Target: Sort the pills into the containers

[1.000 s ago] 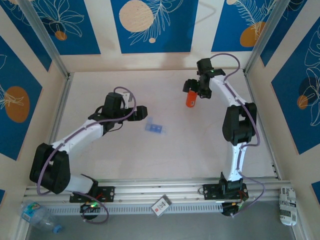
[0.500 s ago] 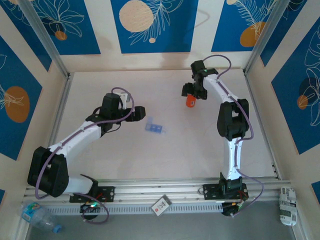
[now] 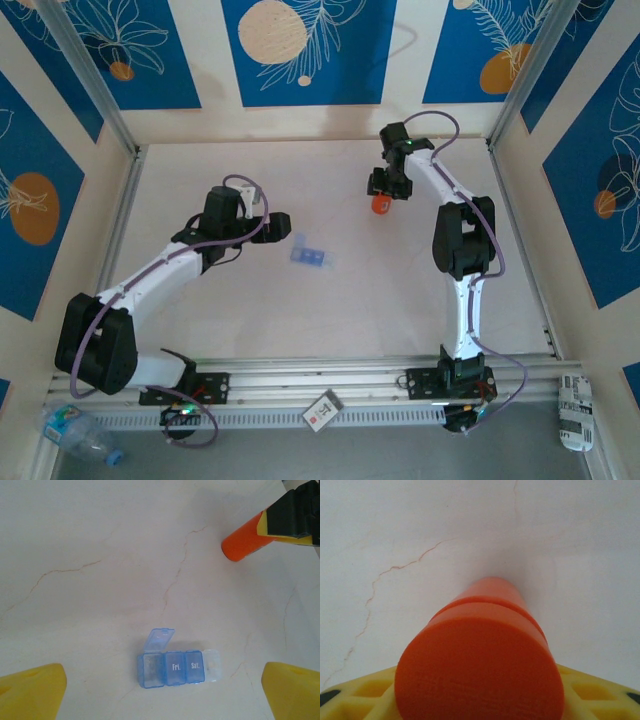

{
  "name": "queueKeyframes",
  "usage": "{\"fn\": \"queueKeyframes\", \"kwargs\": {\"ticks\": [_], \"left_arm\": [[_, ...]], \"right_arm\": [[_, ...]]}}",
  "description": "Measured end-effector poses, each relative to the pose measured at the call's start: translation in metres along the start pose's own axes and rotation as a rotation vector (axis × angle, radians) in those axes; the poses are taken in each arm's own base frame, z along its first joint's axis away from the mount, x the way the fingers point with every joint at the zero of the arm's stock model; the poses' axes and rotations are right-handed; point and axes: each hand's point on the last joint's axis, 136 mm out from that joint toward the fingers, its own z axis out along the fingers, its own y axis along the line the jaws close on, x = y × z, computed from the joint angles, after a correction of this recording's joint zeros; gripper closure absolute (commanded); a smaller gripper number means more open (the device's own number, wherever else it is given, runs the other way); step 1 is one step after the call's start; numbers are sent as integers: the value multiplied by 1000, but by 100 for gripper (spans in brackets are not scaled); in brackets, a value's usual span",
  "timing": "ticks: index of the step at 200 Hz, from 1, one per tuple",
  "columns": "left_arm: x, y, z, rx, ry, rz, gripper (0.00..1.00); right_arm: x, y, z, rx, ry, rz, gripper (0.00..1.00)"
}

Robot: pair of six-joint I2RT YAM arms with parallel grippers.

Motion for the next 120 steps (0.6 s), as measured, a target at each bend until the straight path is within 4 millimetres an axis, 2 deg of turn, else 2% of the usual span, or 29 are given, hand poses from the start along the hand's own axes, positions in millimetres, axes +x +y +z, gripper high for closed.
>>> {"fn": "queueKeyframes", "kwargs": {"ticks": [36,80,100,120], "left_arm": [[4,-1,0,13,11,-2,0],[2,-2,2,29,-14,-3,0],[-1,-3,2,34,-28,14,0],[-3,-4,2,38,-37,48,0]], "right_arm": [[-1,0,-1,1,-3,-3,57],[5,3,-4,-14,-2,-4,58],[13,9,-15,-37,1,-13,58],[17,22,-36,-85,-21,-24,58]]}}
